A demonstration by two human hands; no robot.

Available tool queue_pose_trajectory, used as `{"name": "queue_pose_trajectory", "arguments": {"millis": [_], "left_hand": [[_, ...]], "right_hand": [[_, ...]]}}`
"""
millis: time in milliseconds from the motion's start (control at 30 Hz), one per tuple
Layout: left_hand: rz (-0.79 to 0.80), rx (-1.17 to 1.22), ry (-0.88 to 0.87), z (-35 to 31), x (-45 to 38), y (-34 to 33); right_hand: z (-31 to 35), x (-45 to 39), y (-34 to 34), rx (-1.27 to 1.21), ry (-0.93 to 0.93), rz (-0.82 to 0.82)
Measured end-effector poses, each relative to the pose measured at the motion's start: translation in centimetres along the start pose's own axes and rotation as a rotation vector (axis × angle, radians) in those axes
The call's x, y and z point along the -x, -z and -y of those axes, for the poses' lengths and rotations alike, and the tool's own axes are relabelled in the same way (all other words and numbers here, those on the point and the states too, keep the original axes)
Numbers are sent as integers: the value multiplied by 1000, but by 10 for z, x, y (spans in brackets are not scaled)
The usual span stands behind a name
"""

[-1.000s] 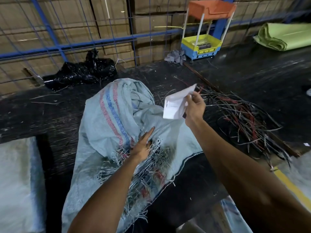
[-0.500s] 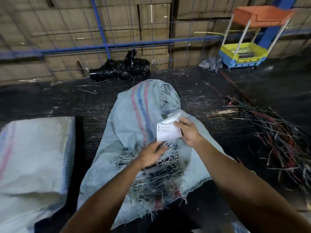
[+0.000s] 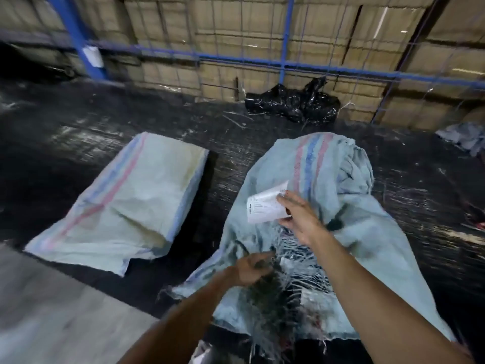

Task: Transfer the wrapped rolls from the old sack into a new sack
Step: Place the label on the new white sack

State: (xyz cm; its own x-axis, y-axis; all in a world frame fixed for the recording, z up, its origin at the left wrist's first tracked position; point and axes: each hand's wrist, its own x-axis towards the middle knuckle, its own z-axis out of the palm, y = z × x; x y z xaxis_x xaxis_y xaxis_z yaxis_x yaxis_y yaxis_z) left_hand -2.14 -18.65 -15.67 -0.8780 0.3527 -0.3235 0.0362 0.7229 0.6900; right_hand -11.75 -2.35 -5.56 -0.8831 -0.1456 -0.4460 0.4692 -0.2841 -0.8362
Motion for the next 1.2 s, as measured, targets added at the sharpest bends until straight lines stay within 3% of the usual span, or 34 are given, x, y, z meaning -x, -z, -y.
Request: {"name": "queue_pose_trajectory", "arguments": {"millis": [67,167,267,367,433,533,633,733,833,900,1000,1033,1133,1200], "left_hand": [[-62,72,-3,0,7,34],[-484,28,-54,42,23,98],[-726,-271,203,103,42,171],[-533,-459,583,184,64,235],[-285,-405,640,229,74,259],[38,-378,452,259,69,251],[85,-468,301,283,43,247],[205,-412,191,275,13,252],[217,-87,58,248,-2,267],[87,102,40,251,-3,280],[-308,-71,2,284,1,309],[-354,-163,-45,298,5,318],[-95,-451,-35,346,21,325],[-29,-601,-14,373,33,313]], "right_hand": [[-14,-11,-25,-24,-19,-8],[-36,-29,-62,-42,-35,-25],[-52,-46,-97,-77,-66,-14],[-66,-68,-146,-109,-81,9],[-76,-83,-187,-149,-102,30],[-92,-104,-248,-182,-156,22],[-109,-132,-312,-243,-178,-22],[-115,-150,-342,-264,-144,-85],[-110,-167,-341,-273,-94,-215],[-107,-177,-339,-289,-77,-275],[-113,-189,-344,-284,-84,-258],[-118,-192,-347,-269,-93,-239],[-142,-201,-355,-191,-92,-212],[-156,-206,-353,-158,-73,-274]]}}
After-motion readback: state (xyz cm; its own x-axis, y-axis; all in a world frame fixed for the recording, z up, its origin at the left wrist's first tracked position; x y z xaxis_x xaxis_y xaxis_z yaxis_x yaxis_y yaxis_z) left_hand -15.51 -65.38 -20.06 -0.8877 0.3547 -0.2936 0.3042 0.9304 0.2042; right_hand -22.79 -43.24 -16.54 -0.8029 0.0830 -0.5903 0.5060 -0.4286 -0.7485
